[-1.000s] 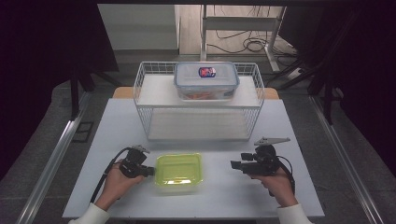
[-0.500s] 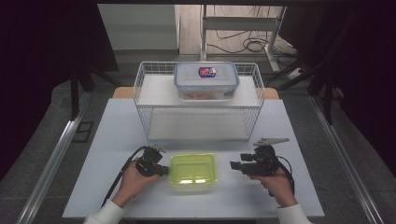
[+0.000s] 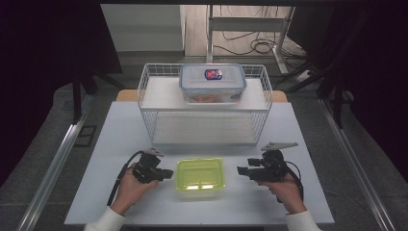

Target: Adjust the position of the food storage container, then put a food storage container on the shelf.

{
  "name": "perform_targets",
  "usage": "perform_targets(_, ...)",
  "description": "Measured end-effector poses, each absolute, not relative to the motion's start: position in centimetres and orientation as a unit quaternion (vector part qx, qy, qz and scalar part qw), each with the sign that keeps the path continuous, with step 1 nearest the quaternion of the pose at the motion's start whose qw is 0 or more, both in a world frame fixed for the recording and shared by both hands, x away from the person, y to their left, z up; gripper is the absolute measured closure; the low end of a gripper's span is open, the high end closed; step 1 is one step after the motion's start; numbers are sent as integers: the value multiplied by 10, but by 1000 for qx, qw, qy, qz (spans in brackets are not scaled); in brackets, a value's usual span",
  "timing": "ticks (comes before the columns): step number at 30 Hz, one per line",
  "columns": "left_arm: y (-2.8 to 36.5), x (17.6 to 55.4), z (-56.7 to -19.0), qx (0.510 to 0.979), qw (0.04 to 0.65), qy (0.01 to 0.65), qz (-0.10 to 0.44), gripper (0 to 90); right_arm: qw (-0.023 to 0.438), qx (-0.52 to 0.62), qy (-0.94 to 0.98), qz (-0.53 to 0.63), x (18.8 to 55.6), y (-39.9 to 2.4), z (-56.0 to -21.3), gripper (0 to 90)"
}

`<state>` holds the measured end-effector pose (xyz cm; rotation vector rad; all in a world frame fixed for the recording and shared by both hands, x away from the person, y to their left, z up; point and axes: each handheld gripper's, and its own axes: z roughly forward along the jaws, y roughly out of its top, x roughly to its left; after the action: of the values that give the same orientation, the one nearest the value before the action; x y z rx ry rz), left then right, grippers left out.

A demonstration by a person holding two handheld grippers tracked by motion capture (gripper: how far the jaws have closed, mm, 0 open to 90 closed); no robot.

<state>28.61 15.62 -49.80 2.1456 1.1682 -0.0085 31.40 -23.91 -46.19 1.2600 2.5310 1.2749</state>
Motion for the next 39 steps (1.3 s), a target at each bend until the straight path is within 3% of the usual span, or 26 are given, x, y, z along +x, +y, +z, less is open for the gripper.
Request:
perform_targets(4,166,280,-491,818,357,452,-1,842,20,406,817,408,313,-237,-463,346)
perform_targets(8,175,272,-481,794,381,472,32,581,18,402,821,405,313,-233,-465,344)
perform_targets(11,176,270,-478,786,392,477,25,428,17,402,822,404,313,-232,-466,344)
perform_targets(12,177,270,-477,782,397,480,18,428,17,401,822,403,312,-231,-467,344)
perform_targets(13,178,270,-476,779,402,482,7,347,16,401,823,402,312,-229,-468,341)
perform_targets(25,186,270,-479,777,408,479,-7,285,12,399,824,403,312,-225,-469,330)
perform_targets(39,171,278,-496,769,413,486,-40,316,-13,387,810,440,308,-202,-479,351)
